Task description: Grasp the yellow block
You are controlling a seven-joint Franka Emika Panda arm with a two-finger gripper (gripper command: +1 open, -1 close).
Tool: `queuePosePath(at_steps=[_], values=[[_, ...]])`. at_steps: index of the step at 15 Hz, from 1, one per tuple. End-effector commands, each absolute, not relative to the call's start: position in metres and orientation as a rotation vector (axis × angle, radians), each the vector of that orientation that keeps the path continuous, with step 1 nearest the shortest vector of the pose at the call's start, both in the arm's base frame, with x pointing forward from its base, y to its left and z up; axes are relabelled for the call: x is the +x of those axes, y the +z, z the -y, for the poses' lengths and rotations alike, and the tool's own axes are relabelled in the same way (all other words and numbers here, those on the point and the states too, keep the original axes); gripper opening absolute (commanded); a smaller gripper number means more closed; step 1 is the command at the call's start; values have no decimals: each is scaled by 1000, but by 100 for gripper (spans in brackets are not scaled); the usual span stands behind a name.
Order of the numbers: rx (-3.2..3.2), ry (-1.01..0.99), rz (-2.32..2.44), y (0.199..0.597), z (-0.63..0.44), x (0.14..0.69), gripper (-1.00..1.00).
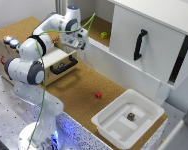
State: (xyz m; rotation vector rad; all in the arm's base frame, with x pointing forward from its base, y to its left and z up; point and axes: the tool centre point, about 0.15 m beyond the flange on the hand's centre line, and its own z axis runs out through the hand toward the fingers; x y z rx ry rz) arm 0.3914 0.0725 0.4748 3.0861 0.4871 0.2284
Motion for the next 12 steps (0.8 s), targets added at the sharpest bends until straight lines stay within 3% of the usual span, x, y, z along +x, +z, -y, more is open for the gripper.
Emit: queuePosePath(at_steps=[1,12], values=[[3000,402,-490,478,-84,432,100],[2990,561,4,494,-177,560,100]])
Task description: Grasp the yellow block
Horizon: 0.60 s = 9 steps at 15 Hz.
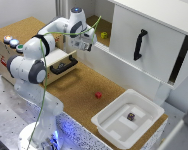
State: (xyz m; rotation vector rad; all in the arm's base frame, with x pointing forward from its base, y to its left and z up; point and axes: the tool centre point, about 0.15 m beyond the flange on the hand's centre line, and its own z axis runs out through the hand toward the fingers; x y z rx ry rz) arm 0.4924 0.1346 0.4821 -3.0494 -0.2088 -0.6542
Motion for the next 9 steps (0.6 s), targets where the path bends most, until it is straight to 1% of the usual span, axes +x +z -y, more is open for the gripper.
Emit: queuePosePath(at_steps=[1,5,9], values=[[-3192,-626,-58,497,-179,569,100],[-3215,-707,-169,507,-173,607,100],[-3235,-835,-171,504,-168,642,100]])
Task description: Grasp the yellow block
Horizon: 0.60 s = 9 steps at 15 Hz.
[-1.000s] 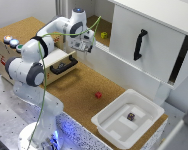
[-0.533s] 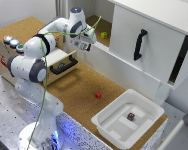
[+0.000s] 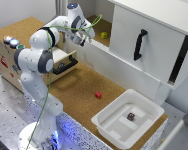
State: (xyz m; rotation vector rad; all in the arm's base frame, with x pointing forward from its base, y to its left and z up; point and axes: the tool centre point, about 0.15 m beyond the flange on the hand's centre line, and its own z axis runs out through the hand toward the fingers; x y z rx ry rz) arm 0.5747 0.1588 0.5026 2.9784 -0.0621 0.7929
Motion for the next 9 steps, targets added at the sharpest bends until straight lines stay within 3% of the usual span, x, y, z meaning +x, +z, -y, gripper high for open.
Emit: queuePosePath(at_steps=[1,9], values=[[2831,748,172,500,-166,648,100],[2753,854,224,477,-164,682,100]])
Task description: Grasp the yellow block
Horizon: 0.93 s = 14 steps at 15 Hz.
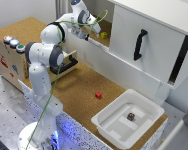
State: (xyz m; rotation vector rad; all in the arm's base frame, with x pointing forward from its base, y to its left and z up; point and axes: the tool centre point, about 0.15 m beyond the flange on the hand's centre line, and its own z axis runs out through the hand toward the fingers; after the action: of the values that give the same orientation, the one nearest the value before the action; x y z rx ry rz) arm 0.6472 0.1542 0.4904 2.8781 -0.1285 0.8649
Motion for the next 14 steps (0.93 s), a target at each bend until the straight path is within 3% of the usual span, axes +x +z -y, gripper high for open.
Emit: queuePosePath(at_steps=[1,14], values=[[2745,867,252,475,-161,686,100],[2742,891,351,474,-140,731,100]])
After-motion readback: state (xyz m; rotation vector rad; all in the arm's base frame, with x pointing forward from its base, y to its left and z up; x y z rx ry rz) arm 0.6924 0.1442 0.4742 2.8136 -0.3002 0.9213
